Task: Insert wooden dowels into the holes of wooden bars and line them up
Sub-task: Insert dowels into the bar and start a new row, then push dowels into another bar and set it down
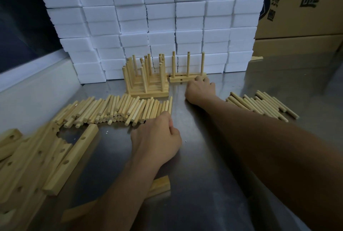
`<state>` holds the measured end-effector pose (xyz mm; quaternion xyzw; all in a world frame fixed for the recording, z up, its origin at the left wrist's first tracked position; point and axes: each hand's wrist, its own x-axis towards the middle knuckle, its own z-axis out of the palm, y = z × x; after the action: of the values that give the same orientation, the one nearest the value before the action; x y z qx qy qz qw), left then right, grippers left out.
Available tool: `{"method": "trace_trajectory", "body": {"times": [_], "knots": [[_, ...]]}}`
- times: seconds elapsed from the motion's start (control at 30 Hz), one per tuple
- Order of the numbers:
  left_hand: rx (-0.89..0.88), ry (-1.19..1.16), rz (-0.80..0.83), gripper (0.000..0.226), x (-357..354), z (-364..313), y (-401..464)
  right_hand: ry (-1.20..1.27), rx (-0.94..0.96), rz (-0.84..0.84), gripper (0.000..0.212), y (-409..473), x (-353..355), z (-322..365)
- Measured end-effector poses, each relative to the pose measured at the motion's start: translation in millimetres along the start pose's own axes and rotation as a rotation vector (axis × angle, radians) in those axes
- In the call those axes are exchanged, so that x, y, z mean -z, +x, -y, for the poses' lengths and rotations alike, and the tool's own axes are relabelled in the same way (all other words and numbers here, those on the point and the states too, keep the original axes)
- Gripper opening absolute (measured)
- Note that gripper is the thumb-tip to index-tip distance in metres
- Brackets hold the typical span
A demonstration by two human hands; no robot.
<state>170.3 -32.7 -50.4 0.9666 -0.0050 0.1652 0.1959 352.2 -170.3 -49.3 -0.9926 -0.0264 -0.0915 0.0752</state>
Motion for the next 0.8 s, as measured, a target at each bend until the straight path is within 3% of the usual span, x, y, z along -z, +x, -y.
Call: {"method": "trace_trajectory", "body": {"times": [0.67,0.73,0.8], "knots": [[0.065,-0.107,0.099,0.008,31,-7,6,0.199,0.120,-0.083,0.038,-141,9,6],[0.052,-0.080,0.235,0.010,51,-5,10,0.219,0.123,-0.088,0.037,-142,12,5],[0.054,-0.019,0.558,0.023,78,-4,11,0.228,0.125,-0.086,0.037,-142,14,4]]}}
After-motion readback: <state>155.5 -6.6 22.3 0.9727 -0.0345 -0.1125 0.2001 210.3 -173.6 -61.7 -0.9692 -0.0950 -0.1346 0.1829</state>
